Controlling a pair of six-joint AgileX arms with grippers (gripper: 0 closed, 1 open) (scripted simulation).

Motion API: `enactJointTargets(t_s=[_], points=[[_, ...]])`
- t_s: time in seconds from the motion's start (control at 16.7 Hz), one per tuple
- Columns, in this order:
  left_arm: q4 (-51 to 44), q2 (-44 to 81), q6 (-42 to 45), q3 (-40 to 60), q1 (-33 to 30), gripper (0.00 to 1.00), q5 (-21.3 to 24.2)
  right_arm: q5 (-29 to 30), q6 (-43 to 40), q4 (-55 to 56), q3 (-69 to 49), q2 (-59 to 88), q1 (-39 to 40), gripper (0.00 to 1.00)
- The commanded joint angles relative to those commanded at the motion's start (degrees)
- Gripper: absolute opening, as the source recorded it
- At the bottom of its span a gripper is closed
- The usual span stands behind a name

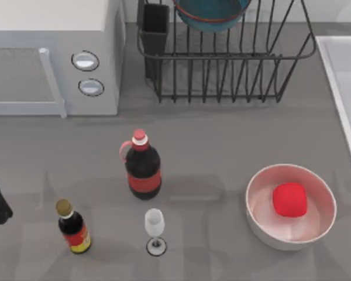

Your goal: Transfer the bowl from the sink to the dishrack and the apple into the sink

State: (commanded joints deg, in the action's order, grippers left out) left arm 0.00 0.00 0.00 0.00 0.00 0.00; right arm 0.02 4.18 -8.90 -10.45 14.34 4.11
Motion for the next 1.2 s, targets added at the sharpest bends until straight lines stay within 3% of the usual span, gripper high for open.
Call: enactJointTargets(t_s=[1.2], points=[[0.0,0.0,0.0,0.0,0.0,1.0,0.0,0.06,17.69,-37.4,-43.56,60.06,17.15,1.0]])
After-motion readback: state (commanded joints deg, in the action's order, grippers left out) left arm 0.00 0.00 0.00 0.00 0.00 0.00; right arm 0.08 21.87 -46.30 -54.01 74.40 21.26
